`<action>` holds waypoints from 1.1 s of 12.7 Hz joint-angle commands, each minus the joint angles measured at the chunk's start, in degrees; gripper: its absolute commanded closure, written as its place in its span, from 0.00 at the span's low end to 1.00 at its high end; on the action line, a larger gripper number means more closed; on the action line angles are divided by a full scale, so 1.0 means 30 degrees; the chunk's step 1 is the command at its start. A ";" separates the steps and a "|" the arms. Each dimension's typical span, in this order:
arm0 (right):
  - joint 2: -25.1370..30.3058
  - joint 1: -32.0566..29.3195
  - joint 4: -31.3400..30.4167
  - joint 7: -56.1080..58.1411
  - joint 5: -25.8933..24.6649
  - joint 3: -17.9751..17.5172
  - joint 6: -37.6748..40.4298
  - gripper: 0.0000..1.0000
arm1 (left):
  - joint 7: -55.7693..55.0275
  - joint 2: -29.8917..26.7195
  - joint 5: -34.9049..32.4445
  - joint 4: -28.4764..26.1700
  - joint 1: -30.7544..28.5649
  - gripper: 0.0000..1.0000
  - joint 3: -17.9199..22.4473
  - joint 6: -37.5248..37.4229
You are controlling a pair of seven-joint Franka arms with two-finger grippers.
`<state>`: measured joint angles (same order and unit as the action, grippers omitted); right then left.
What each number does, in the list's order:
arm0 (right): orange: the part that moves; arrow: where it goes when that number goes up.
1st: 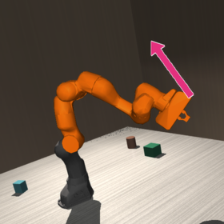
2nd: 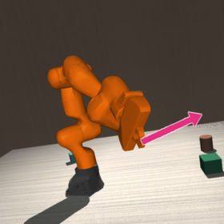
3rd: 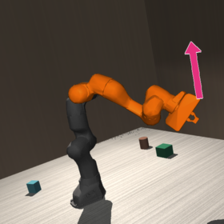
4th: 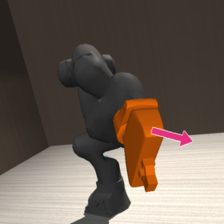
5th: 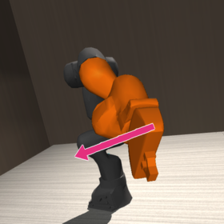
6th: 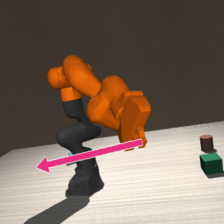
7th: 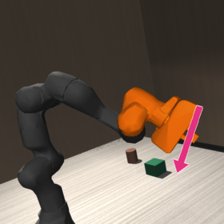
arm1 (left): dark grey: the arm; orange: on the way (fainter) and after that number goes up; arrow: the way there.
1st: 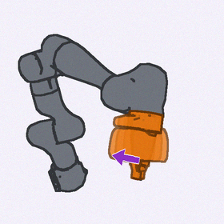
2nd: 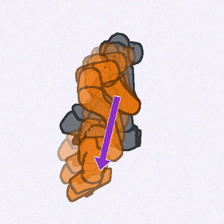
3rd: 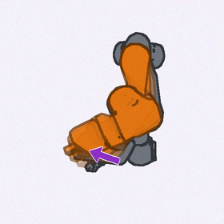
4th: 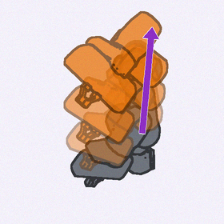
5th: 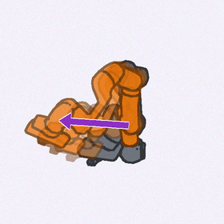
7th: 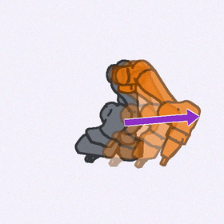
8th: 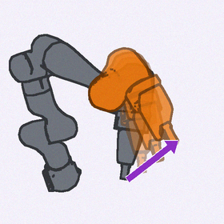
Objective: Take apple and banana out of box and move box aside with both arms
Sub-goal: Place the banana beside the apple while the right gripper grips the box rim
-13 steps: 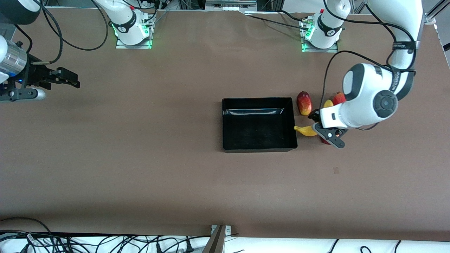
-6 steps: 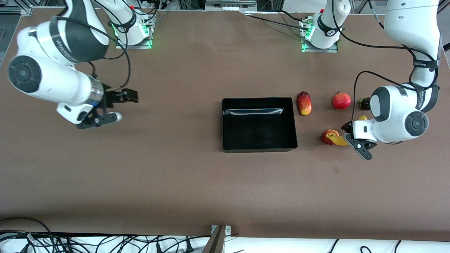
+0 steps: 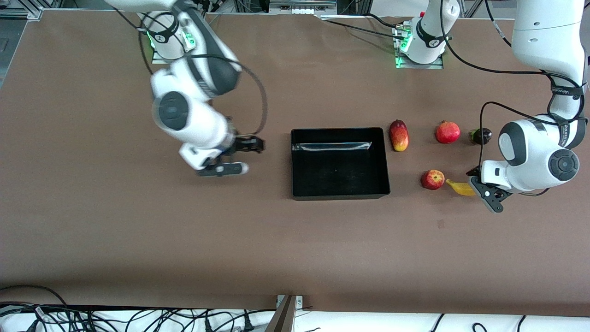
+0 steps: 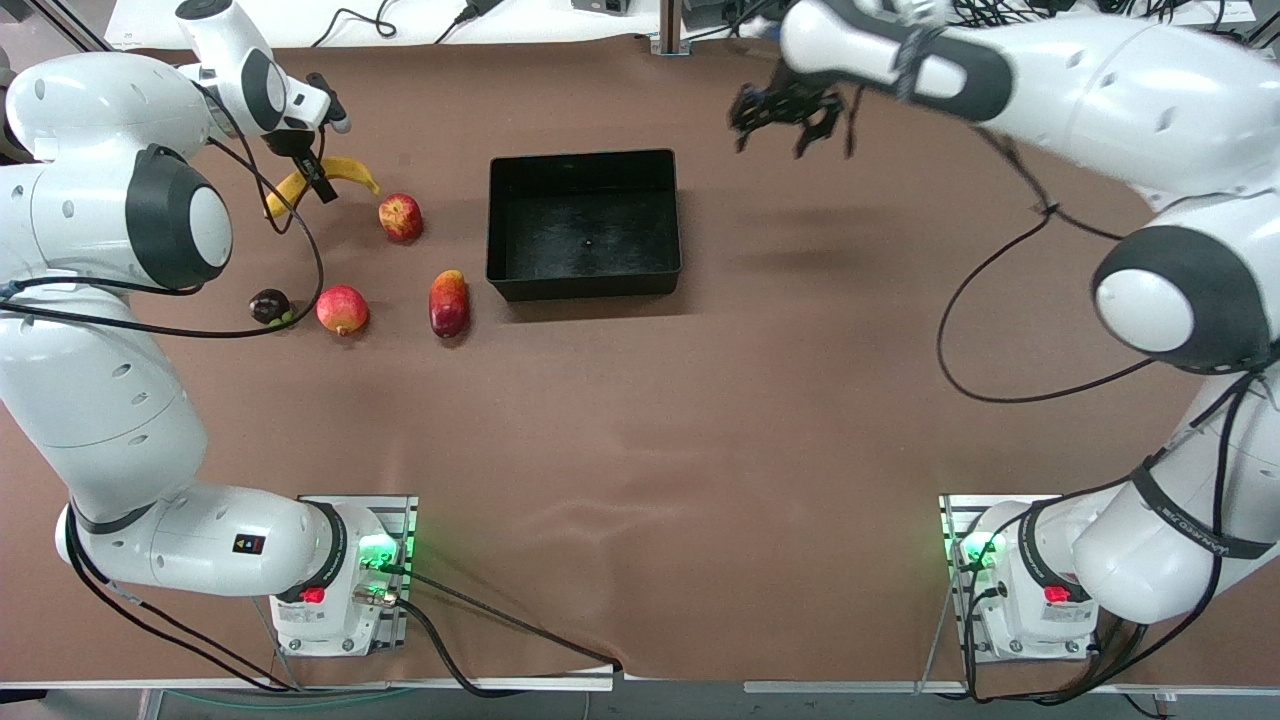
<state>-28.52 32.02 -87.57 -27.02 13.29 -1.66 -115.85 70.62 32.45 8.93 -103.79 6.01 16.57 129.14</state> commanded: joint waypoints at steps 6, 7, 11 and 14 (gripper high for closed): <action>-0.4402 0.3150 0.0744 -0.2916 -0.0035 0.0288 -0.5906 0.38 | 0.5153 0.0845 -0.0369 0.0321 -0.0714 1.00 0.0015 0.0694; -0.4756 0.3241 0.0715 -0.2919 -0.0036 0.0317 -0.6464 0.73 | 0.6853 0.0874 -0.0485 0.0233 -0.0714 1.00 0.0015 0.0752; -0.4819 0.2803 0.0510 -0.1835 -0.0065 0.0405 -0.6296 1.00 | 0.8973 0.1166 -0.1860 -0.0382 -0.0569 1.00 -0.0014 0.2067; -0.3683 0.1869 0.0393 -0.1747 0.0022 0.0610 -0.4022 1.00 | 0.8952 0.1488 -0.1718 -0.0703 -0.0451 1.00 -0.0044 0.2567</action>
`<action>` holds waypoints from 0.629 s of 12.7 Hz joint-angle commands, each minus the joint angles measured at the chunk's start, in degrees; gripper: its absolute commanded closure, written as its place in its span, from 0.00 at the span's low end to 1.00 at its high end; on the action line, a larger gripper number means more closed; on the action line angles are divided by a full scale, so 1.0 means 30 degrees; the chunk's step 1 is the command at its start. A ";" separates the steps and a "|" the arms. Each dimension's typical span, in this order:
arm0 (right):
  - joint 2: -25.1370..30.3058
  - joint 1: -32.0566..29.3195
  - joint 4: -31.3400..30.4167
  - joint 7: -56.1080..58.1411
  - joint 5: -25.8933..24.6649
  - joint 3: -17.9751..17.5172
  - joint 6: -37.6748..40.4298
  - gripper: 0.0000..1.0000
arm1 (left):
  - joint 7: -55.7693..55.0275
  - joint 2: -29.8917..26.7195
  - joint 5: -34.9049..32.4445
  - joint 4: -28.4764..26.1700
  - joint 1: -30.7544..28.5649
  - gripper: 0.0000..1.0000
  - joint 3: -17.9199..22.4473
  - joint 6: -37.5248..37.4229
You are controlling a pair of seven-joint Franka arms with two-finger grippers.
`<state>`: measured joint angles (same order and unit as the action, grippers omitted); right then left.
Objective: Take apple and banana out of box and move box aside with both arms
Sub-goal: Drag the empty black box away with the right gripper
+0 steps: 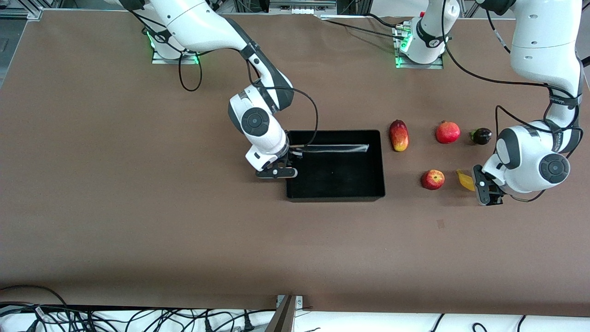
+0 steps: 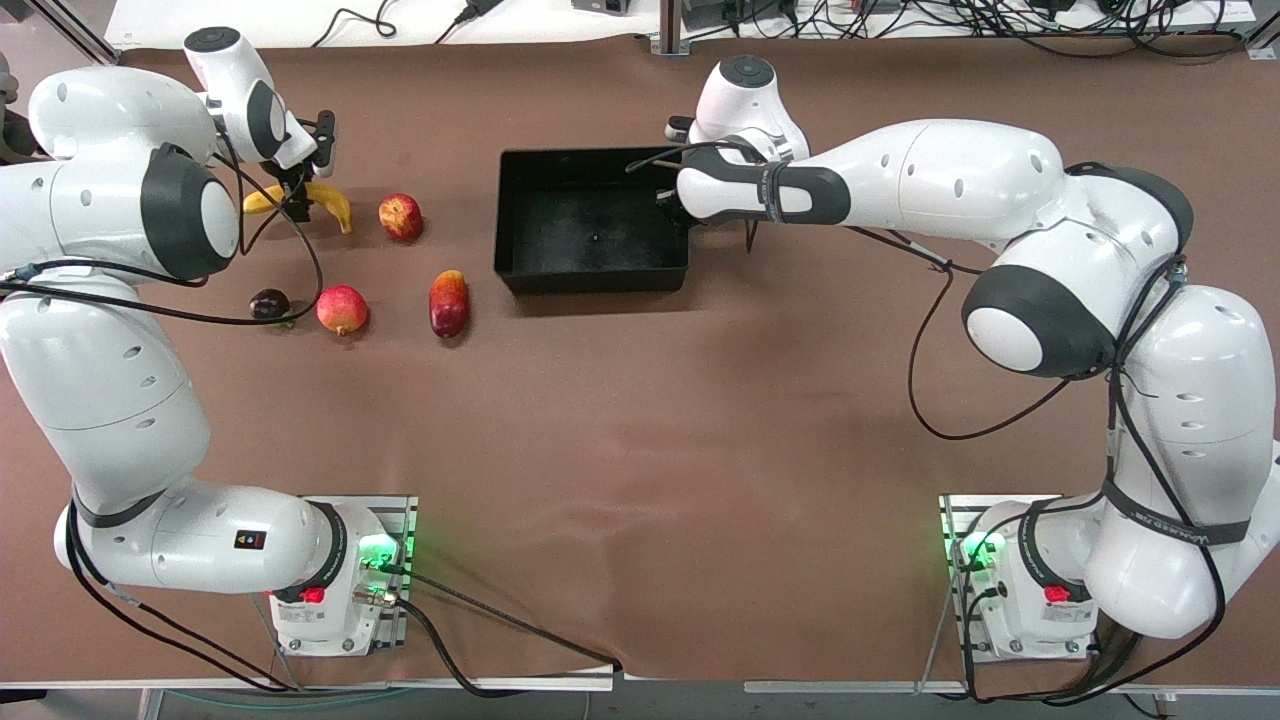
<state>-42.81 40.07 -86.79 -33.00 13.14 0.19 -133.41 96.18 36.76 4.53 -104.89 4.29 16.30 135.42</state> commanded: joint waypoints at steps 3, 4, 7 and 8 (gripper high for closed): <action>0.4035 -0.3471 0.0102 0.3221 0.0278 0.0757 0.6983 1.00 | -0.0505 -0.0064 0.0013 -0.0603 0.0209 0.00 -0.0013 0.0623; 0.4712 -0.4614 0.0102 0.4455 0.0307 0.0815 0.8419 1.00 | -0.0593 -0.0123 0.0013 -0.0634 0.0442 0.00 -0.0013 0.0623; 0.5858 -0.8306 -0.0744 0.7530 0.0308 0.0816 1.0482 1.00 | -0.3743 -0.3243 -0.0045 -0.3260 0.0766 0.00 -0.0275 0.1003; 0.6325 -0.9158 -0.1502 0.8704 0.0308 0.1048 1.0688 1.00 | -0.5121 -0.4244 -0.0016 -0.3938 0.0708 0.00 -0.0509 0.1004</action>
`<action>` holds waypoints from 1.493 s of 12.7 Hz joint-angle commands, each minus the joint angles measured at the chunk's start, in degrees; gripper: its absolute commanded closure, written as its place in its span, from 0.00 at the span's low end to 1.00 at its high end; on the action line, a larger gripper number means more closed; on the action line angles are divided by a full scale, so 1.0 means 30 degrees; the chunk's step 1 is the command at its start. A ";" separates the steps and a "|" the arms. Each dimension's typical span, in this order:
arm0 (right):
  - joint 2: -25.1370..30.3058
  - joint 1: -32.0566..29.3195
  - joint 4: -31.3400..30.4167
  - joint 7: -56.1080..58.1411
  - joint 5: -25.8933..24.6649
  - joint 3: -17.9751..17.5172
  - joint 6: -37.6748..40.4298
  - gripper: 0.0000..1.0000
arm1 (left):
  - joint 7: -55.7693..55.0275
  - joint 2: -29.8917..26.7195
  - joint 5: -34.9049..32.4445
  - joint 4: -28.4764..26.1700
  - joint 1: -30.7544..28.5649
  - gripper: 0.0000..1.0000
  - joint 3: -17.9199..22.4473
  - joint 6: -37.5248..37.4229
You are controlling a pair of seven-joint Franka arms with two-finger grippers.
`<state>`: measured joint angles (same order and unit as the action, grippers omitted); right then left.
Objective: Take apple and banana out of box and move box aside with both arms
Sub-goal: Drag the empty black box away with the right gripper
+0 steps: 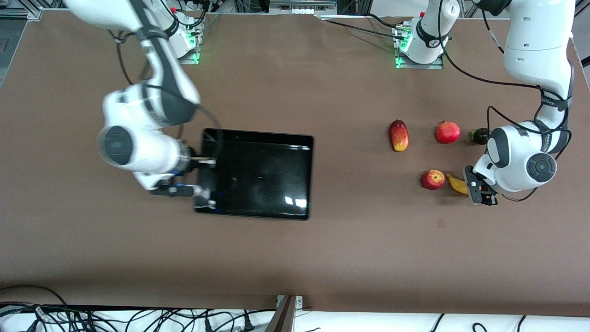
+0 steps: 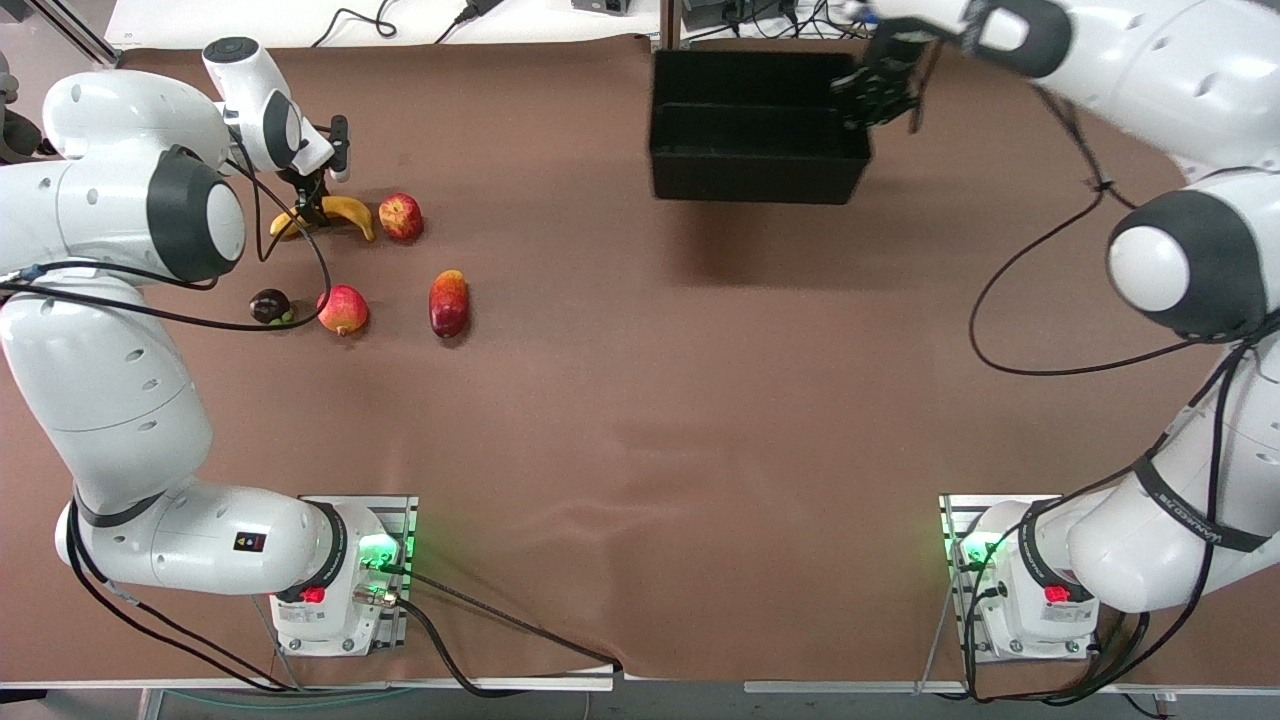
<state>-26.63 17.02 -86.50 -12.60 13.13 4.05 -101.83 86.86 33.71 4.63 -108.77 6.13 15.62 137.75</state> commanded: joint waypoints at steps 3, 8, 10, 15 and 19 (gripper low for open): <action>0.1582 -0.1895 -0.3766 0.4745 0.0311 0.2741 -0.0330 1.00 | -0.4021 -0.4463 -0.0049 -0.2767 0.0066 0.00 -0.0344 0.0052; 0.1554 -0.2100 -0.8188 0.9580 0.0340 0.5825 -0.4041 1.00 | -0.4081 -0.9819 -0.0020 -0.2593 0.0182 0.00 -0.0490 -0.2549; 0.1495 -0.2218 -0.8694 0.9388 0.0340 0.5887 -0.4785 1.00 | -0.4720 -1.2045 -0.0020 -0.2533 0.0241 0.00 -0.0753 -0.4800; 0.1932 -0.2306 -0.8202 0.9617 0.0049 0.5976 -0.3358 0.00 | -1.1365 -1.3639 -0.0632 0.1704 0.0270 0.00 -0.0783 -1.1745; 0.2520 -0.1076 -0.2329 0.8103 -0.3429 0.5772 0.2463 0.00 | -1.7978 -1.3610 -0.1309 0.3559 0.0650 0.00 -0.1220 -1.4564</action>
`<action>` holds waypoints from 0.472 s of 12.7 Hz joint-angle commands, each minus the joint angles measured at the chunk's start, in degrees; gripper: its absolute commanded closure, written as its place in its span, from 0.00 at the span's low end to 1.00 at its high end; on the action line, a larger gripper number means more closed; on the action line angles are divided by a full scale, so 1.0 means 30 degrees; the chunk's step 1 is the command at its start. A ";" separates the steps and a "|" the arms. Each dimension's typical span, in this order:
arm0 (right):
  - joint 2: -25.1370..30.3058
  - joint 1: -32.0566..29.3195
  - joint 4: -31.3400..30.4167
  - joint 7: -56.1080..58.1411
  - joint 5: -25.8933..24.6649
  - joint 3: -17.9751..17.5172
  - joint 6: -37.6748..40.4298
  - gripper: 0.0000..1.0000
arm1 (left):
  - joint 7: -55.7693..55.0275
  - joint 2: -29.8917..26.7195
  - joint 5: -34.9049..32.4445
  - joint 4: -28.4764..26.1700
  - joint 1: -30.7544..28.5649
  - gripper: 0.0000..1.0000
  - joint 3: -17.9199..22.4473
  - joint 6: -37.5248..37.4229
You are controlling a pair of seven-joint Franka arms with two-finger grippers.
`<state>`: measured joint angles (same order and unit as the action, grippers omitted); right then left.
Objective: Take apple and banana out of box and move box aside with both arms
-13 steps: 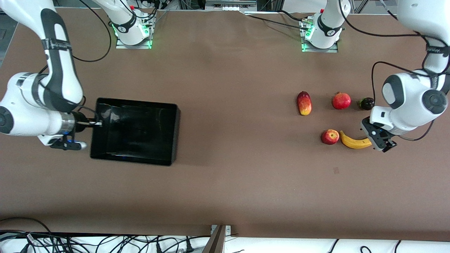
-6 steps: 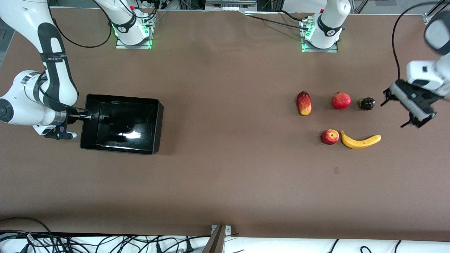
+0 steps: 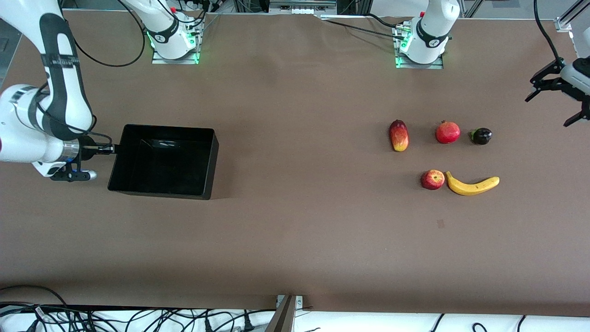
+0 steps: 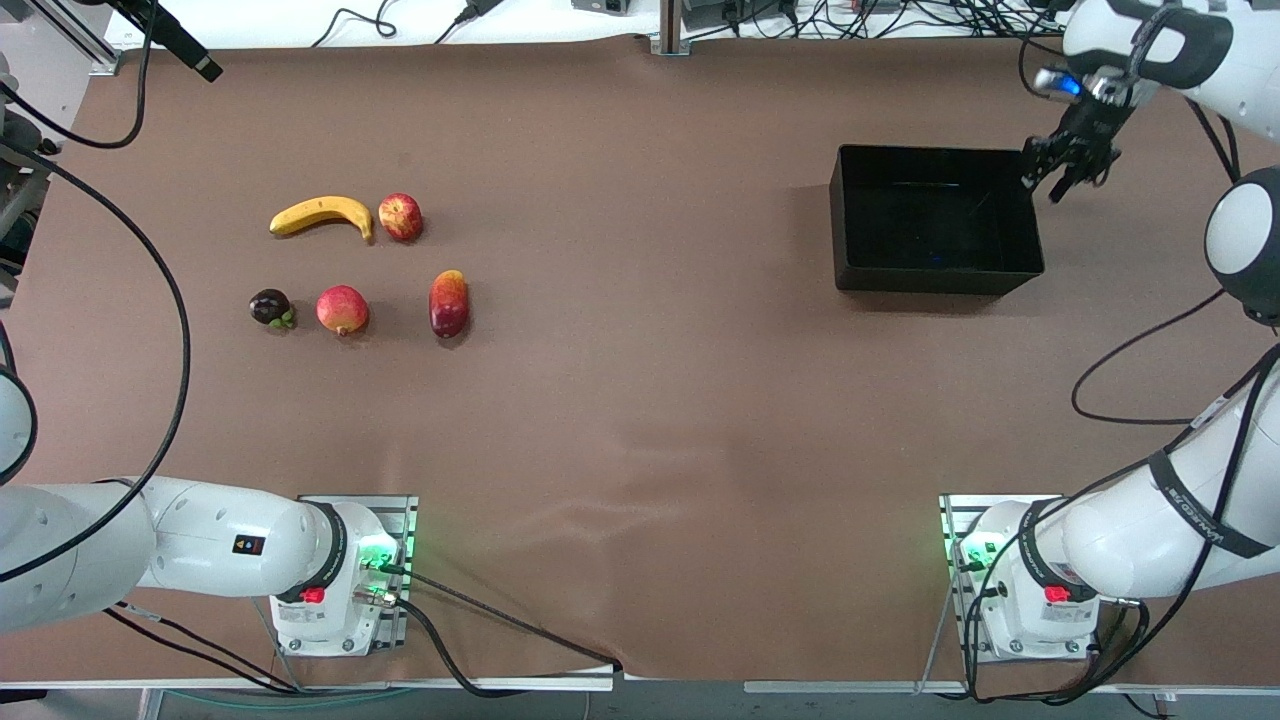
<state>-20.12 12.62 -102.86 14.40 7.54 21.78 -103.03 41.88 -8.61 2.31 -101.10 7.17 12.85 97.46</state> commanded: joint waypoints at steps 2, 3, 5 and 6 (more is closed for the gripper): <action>0.0350 0.0597 0.7137 -0.0147 -0.1694 -0.0054 0.7223 0.00 | -0.6155 0.0614 -0.0536 0.1471 0.0333 0.00 -0.0824 -0.2040; 0.0350 0.0568 0.8868 0.1395 -0.1578 0.0062 0.8492 0.00 | -0.7560 0.0847 -0.0507 0.1823 0.0362 0.00 -0.1115 -0.2626; 0.0815 0.0568 0.9968 0.2321 -0.1577 0.0239 0.9263 0.00 | -1.0636 0.1664 -0.0332 0.2729 0.0392 0.00 -0.1352 -0.2982; 0.1167 0.0597 0.9969 0.2232 -0.1664 0.0123 0.9354 0.00 | -1.1666 0.2250 -0.0244 0.3489 0.0450 0.00 -0.1411 -0.3622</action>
<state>-16.69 14.64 -74.83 19.23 3.44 22.14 -76.78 12.71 -6.18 2.21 -96.55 8.20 8.78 90.29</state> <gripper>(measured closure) 0.000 0.000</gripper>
